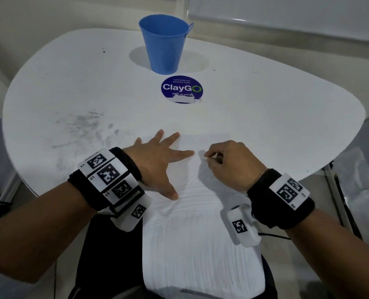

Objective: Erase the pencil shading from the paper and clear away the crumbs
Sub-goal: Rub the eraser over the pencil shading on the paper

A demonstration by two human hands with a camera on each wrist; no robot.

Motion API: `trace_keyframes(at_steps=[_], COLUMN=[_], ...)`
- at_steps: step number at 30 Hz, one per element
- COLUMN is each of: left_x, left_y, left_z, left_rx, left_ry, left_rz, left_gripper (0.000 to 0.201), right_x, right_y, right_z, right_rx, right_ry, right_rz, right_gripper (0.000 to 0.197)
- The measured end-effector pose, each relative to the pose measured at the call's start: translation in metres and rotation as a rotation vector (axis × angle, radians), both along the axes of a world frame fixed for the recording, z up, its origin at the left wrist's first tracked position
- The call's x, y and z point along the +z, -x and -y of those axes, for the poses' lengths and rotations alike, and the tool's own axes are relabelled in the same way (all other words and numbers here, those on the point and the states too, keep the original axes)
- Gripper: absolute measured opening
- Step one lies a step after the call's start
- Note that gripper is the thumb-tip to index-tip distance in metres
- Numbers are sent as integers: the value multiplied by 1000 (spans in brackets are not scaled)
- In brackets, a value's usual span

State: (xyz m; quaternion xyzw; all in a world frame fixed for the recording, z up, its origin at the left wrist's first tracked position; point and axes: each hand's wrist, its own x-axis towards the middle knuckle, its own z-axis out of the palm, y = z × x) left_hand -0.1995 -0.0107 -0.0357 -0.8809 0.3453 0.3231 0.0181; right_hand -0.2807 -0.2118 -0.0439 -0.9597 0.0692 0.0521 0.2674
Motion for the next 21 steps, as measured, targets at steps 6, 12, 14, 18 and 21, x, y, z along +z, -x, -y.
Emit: trace_keyframes(at_steps=[6,12,14,18,21], left_x=[-4,-3,-3,-5,-5], left_y=[9,6,5,5,4], left_z=[11,11,11,10,10], left_rx=[51,63,58,60,57], left_ry=[101,86,75,78,74], left_rz=[73,4,8,3,-7], left_gripper=[105,107,108,107,108], right_x=[3,6,8,11,10], right_y=[2,-2,4,-6,-3], right_z=[7,19,5,25,22], right_rx=[11,-45,57,-59,-75], right_ry=[28,59,30,87,87], right_rz=[-9,-13,-55,-61,-54], right_gripper=[20,18,18,17,17])
